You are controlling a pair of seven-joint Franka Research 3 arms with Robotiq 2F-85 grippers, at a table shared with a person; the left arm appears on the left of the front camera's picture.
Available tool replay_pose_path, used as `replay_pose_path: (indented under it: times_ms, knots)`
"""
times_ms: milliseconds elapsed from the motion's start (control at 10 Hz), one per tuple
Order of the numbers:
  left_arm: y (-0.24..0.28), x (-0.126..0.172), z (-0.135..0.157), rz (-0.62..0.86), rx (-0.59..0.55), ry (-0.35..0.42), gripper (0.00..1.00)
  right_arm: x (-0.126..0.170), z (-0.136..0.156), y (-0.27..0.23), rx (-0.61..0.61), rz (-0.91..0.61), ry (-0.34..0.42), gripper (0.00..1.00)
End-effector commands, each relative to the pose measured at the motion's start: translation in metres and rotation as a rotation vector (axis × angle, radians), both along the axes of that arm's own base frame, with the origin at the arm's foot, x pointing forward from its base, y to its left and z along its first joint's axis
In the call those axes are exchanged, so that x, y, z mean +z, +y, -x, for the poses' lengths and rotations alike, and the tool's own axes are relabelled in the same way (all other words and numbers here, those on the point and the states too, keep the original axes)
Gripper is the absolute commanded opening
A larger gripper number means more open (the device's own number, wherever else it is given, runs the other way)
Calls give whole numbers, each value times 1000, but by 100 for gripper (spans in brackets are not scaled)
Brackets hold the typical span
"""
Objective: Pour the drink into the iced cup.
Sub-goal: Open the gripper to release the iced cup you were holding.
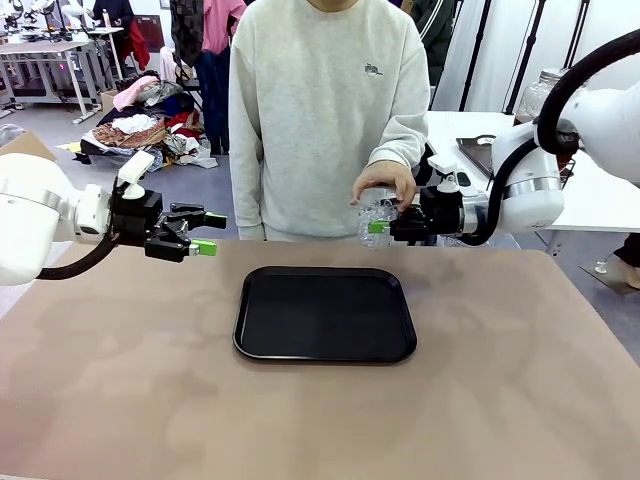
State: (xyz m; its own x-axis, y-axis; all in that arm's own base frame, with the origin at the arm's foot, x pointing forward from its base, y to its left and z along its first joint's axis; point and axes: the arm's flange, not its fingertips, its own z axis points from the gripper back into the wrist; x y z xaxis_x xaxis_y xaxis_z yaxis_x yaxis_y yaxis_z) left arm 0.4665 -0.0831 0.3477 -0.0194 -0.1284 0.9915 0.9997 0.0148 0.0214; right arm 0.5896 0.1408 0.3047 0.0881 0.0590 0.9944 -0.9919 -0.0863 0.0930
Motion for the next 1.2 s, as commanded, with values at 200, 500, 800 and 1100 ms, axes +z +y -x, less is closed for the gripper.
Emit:
replay_pose_path:
  times_ms: [200, 500, 800, 1100]
  knots:
    - [0, 1, 1, 1, -1, -2, 100, 0, 5, -30, -37, -17, 37, 58]
    - [0, 1, 1, 1, -1, -2, 100, 2, 3, -22, -29, -28, 31, 58]
    - [0, 1, 1, 1, -1, -2, 100, 3, 5, -23, -28, -12, 58, 100]
    - [0, 1, 1, 1, -1, -2, 100, 2, 11, -48, -67, -4, 84, 100]
